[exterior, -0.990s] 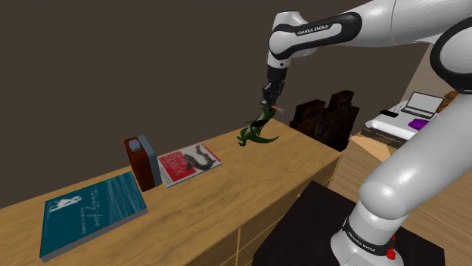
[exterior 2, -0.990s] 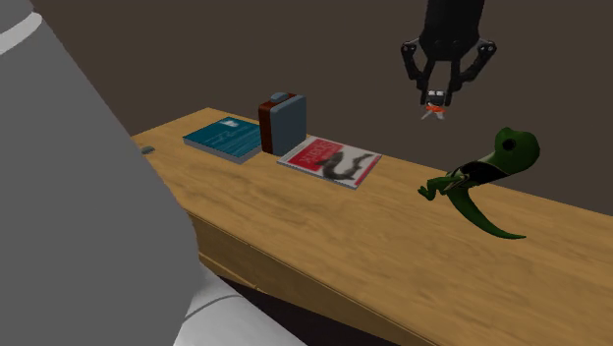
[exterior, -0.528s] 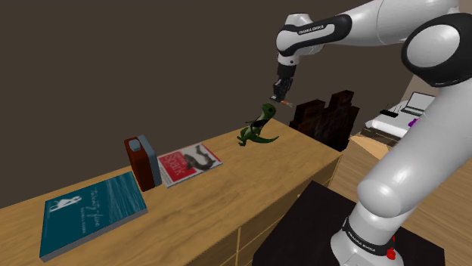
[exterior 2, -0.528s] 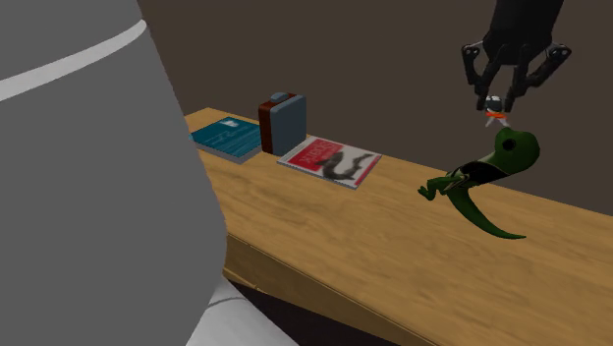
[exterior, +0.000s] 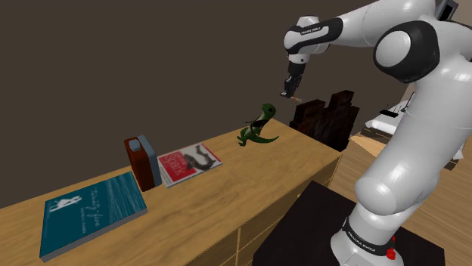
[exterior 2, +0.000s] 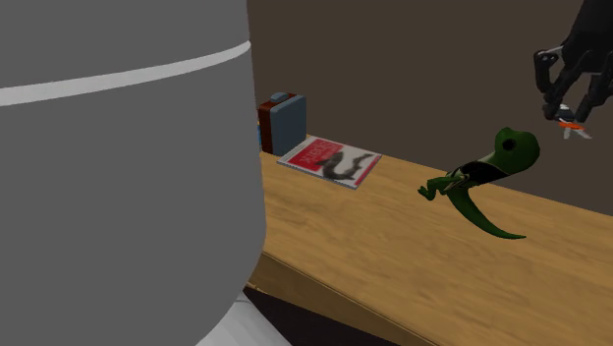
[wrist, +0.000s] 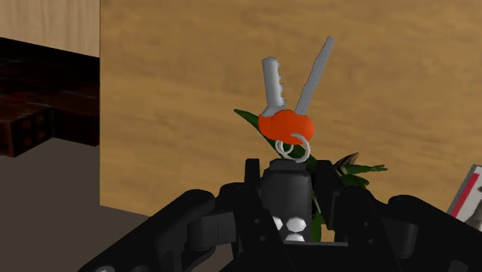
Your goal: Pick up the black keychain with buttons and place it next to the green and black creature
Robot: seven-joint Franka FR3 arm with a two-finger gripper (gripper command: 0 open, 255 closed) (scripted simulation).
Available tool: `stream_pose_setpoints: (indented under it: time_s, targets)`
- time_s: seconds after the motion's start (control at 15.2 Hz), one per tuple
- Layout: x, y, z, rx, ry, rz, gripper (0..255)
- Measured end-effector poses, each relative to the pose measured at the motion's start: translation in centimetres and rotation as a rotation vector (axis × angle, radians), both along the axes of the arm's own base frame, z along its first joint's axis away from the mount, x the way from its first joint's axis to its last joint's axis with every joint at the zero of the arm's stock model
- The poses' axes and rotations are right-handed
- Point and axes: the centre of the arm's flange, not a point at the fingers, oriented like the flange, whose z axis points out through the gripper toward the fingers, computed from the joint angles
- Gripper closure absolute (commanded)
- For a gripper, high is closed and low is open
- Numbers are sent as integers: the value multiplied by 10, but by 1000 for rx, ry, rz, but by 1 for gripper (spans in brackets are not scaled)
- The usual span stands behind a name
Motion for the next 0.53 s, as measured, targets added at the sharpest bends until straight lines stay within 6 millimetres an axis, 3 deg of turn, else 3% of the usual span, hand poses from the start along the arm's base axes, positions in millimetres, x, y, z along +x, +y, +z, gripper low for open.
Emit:
stream_pose_setpoints:
  time_s: [0.53]
  targets:
    - [2, -5, -38, 0, 0, 2, 255]
